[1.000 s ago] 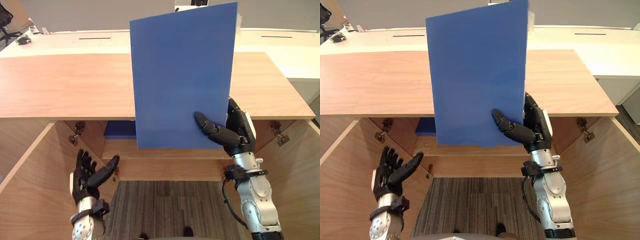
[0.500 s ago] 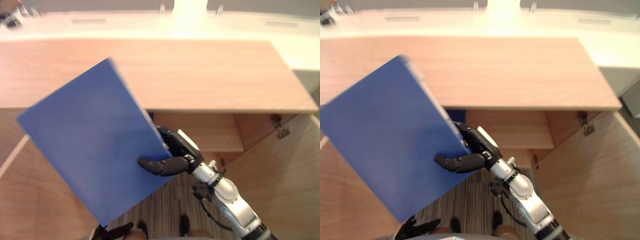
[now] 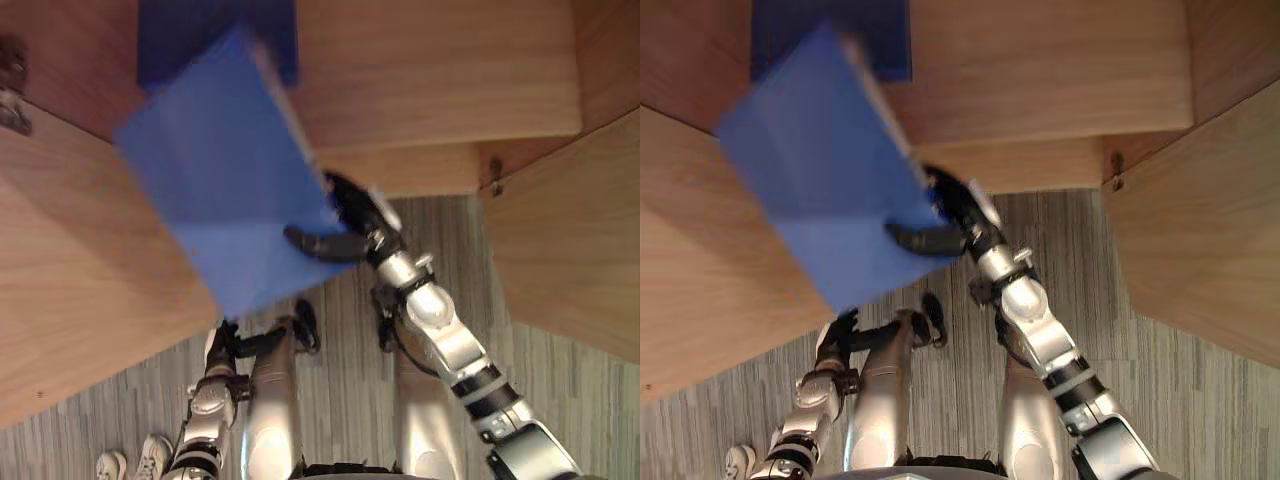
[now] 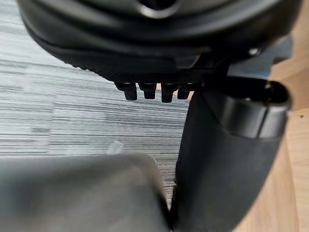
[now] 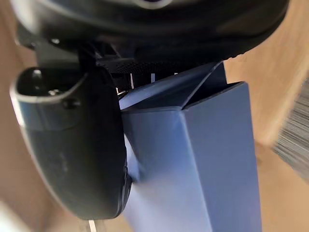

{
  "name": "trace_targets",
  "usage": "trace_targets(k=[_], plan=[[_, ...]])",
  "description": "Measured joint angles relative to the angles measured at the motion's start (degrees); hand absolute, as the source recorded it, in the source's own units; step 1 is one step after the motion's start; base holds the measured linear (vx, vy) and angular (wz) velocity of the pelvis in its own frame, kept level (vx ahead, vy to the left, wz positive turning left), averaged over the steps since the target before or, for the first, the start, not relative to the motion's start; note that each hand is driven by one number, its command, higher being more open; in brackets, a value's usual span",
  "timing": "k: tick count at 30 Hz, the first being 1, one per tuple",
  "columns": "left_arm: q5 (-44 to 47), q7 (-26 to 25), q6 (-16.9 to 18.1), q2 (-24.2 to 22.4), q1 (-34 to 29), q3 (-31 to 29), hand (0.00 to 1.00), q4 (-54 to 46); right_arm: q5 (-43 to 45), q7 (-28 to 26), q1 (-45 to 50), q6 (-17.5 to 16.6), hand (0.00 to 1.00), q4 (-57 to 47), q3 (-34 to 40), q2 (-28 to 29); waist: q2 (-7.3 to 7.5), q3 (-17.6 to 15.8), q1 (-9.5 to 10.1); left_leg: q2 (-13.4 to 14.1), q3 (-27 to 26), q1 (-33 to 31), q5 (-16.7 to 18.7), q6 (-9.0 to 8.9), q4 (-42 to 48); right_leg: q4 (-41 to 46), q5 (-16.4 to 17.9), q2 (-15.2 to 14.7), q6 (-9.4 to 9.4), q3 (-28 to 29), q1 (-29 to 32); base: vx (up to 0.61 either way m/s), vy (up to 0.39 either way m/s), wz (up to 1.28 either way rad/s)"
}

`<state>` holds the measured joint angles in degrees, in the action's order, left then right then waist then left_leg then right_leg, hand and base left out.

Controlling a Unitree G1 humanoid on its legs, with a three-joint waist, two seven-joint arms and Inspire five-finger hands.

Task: Walk over to the cabinet, pick up the folder, carry it to the office cabinet, place the folder inside the office cabinet, then close the office cabinet door

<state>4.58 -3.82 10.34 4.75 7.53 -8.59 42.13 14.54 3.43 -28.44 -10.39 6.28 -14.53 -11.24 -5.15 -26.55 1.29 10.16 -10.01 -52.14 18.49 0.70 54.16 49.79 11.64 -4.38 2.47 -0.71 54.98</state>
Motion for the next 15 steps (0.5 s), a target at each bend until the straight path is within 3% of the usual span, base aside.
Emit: trace_targets(k=[7,14,15], plan=[[4.25,-1.33,0.83,-2.27,2.63,1.20,1.00,-8.23,17.79,12.95,-17.05,-3.91,0.00,5.55,16.50,1.66,-0.68,-0.85,2.66,0.54,1.68,-11.03,0.65,-0.26,7.10,7.99,1.72,-0.51,-0.63,-0.64,10.83,-0.07,-0.048,0.09],[6.24,-3.68,1.40,-2.18,2.66,1.55,1.00,-11.40,27.26,19.36,-29.11,-6.34,0.00,14.09,21.29,1.62,-0.70,-0.85,3.39,1.14,2.68,-15.06,0.81,-0.50,9.54,10.36,2.23,-0.44,-0.90,-1.43,14.43,-0.05,-0.051,0.02],[6.98,-3.85,1.42,-2.18,2.65,1.74,1.00,-11.85,28.54,19.60,-30.75,-6.68,1.00,15.46,22.05,1.59,-0.70,-0.84,3.65,1.14,2.98,-15.43,0.80,-0.50,9.74,10.49,2.26,-0.45,-0.95,-1.71,14.64,-0.07,-0.038,0.06]])
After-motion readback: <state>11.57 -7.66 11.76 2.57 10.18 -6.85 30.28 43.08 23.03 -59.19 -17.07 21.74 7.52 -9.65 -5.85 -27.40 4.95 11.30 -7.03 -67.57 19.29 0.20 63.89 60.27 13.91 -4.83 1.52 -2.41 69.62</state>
